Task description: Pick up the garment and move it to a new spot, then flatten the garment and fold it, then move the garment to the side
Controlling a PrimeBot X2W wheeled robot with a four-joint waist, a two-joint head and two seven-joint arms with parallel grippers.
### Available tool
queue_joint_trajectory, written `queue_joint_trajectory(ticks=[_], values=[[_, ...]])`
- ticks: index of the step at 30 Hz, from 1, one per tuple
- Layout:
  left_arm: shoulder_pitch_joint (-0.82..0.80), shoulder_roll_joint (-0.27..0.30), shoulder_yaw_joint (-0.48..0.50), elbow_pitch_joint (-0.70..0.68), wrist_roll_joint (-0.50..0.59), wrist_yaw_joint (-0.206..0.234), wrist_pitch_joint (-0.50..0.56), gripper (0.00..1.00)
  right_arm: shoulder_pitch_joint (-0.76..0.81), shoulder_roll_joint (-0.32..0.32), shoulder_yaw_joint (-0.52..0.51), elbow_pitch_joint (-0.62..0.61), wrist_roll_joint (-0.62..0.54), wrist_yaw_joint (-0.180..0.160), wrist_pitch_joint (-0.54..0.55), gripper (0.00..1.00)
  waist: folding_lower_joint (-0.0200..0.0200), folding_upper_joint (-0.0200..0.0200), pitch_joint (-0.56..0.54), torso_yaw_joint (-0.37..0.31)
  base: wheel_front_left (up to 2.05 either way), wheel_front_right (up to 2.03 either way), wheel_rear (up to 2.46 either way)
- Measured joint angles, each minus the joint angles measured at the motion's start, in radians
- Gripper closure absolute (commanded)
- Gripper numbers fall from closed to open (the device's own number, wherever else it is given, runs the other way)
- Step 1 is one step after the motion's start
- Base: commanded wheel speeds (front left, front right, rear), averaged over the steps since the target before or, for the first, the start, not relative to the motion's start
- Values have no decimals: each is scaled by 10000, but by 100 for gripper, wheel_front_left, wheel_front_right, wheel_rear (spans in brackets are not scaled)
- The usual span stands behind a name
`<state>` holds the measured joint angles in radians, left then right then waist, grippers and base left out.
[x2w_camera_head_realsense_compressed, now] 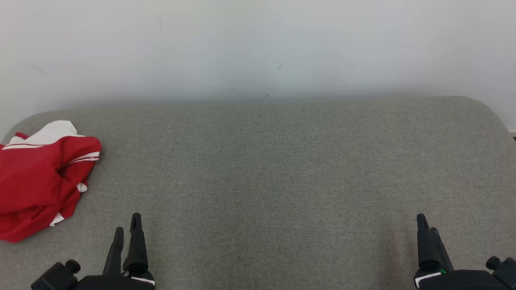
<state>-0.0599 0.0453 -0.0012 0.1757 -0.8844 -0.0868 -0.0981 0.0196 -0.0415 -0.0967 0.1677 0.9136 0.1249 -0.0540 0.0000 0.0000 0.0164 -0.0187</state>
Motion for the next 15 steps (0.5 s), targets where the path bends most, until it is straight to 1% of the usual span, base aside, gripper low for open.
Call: queue_joint_trajectory(ticks=[1,15], values=[[0,0,0,0,0,0,0,0,0,0,0,0,0,0,0,0,0,0,0,0,0,0,0],[398,4,0,-351,2374,347,-376,0,23,-15,244,-13,-2362,6,-460,0,0,0,-11,-52,0,0,0]])
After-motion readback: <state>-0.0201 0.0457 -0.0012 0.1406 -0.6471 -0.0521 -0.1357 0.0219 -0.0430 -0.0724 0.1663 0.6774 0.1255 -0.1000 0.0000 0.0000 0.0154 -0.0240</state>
